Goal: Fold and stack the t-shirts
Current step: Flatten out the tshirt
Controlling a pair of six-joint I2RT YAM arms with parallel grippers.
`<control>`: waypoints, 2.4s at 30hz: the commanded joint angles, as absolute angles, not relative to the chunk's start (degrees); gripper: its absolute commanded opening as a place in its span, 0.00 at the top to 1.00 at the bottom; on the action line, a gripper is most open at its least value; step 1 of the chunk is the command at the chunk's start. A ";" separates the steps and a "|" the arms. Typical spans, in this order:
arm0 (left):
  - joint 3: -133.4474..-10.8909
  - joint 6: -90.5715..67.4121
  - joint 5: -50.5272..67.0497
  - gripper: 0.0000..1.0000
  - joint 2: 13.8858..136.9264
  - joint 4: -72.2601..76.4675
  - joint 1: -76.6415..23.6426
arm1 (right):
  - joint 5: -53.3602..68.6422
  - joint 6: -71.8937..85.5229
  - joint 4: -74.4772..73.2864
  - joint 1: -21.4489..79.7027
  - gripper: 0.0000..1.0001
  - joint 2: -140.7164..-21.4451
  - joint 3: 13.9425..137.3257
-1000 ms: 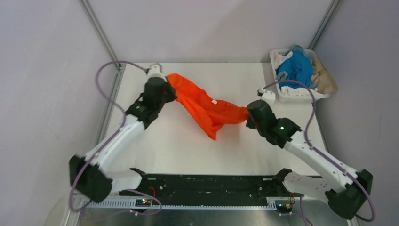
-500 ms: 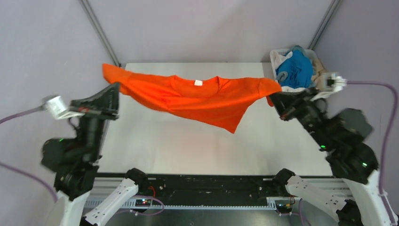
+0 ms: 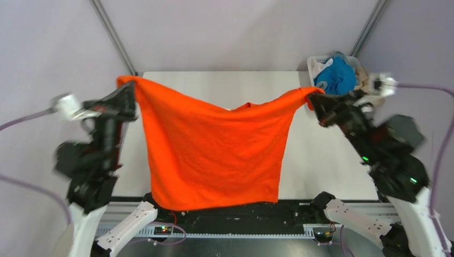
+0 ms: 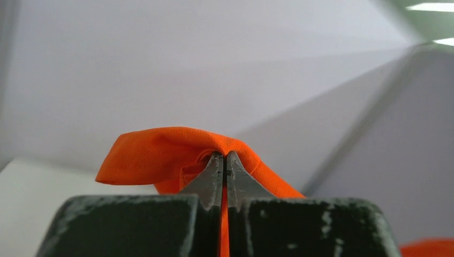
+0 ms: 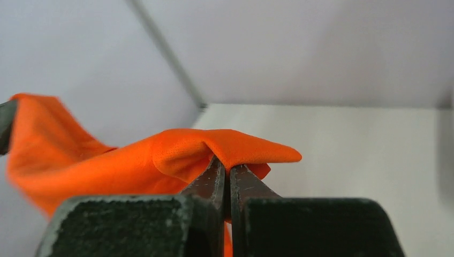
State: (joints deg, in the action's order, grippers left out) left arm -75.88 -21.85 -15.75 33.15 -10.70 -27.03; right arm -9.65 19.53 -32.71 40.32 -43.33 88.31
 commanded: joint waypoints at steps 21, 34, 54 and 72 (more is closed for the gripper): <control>-56.81 -31.96 -6.34 0.00 82.29 -15.12 -15.83 | 0.63 26.71 -22.82 17.47 0.01 -80.48 60.67; -40.24 -39.85 -3.63 0.00 78.36 -10.88 -25.47 | -1.01 43.37 -20.90 31.39 0.01 -70.66 38.44; -46.94 -63.78 -4.76 0.00 95.89 11.62 -50.95 | 18.46 30.23 -19.53 18.28 0.03 -128.30 95.22; -47.76 -39.83 -34.43 0.00 69.81 -8.33 -54.64 | 10.05 21.75 -26.73 9.59 0.01 -108.77 95.40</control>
